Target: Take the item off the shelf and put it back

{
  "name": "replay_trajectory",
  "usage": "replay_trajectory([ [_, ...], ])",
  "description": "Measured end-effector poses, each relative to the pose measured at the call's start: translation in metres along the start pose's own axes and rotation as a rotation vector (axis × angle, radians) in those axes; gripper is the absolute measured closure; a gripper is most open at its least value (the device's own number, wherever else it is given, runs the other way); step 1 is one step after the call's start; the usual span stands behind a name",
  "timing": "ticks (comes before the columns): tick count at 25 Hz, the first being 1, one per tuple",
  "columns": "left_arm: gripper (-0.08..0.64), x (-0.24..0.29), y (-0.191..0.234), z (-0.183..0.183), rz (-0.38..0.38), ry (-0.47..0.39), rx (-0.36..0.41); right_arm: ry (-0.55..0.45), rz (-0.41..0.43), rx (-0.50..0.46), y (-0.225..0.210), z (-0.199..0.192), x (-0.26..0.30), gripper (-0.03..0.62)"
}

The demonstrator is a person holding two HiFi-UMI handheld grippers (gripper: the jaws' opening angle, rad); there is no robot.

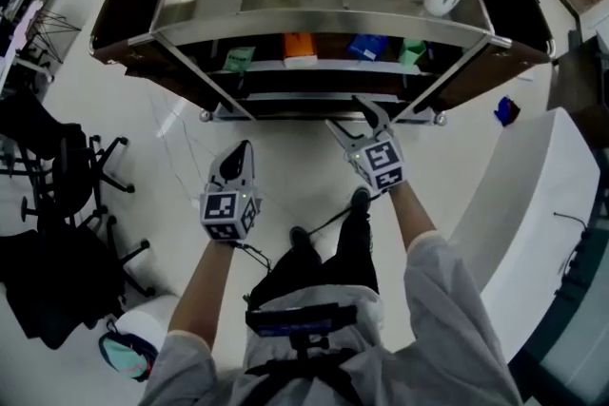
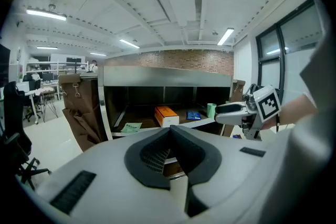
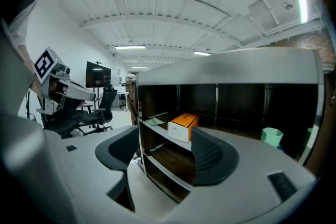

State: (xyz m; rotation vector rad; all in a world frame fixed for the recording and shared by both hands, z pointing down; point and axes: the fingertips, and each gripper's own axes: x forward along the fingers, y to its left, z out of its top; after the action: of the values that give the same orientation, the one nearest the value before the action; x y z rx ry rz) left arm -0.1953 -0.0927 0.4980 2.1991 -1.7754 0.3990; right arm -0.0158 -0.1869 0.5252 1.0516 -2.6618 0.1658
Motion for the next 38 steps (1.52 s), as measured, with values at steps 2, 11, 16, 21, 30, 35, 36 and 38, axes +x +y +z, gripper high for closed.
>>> replay_trajectory([
  [2, 0.555, 0.020, 0.009, -0.003, 0.017, -0.002, -0.011, -0.010, 0.025, 0.005, -0.012, -0.003, 0.031, 0.244],
  [11, 0.555, 0.107, 0.019, -0.020, 0.033, 0.014, 0.007, 0.023, 0.120, -0.086, -0.050, -0.045, 0.134, 0.216],
  [16, 0.555, 0.144, 0.021, -0.027, 0.037, 0.015, 0.010, 0.011, 0.143, -0.119, -0.064, -0.050, 0.168, 0.215],
  [21, 0.555, 0.167, 0.018, -0.030, 0.032, 0.010, 0.011, -0.016, 0.172, -0.115, -0.068, -0.046, 0.190, 0.215],
  [30, 0.555, 0.175, 0.019, -0.034, 0.030, 0.015, 0.015, -0.058, 0.183, -0.117, -0.066, -0.036, 0.210, 0.215],
  [35, 0.555, 0.177, 0.022, -0.040, 0.038, 0.020, -0.013, -0.049, 0.173, -0.138, -0.068, -0.038, 0.219, 0.215],
  [36, 0.555, 0.177, 0.022, -0.041, 0.040, 0.021, -0.016, -0.043, 0.170, -0.146, -0.068, -0.039, 0.221, 0.215],
  [38, 0.555, 0.178, 0.023, -0.042, 0.047, 0.022, -0.019, -0.031, 0.161, -0.167, -0.067, -0.042, 0.225, 0.215],
])
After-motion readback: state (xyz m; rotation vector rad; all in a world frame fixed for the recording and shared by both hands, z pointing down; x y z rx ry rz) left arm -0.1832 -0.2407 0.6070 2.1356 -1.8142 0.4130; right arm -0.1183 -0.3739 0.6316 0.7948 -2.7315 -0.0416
